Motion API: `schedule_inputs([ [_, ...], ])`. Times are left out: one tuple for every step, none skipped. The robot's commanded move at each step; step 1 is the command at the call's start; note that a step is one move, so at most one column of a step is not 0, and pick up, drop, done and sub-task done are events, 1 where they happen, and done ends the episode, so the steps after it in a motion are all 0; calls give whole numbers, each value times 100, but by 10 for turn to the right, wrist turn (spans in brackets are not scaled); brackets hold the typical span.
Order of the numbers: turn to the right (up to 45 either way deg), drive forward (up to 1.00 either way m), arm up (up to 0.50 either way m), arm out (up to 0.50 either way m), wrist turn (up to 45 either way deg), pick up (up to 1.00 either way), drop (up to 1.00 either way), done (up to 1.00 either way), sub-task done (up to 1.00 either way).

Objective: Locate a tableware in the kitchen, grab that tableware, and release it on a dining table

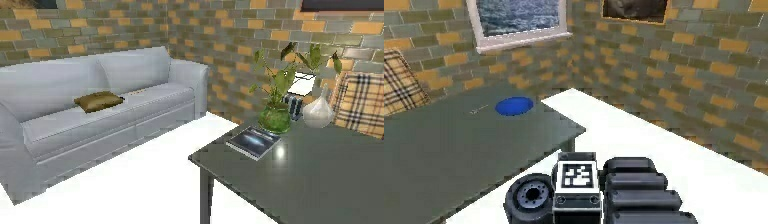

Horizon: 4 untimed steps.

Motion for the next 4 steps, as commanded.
schedule_inputs([
  [-150,0,0,0,0,0,0,0,0],
  [0,90,0,0,0,0,0,0,0],
  [90,0,0,0,0,0,0,0,0],
  [0,15,0,0,0,0,0,0,0],
])
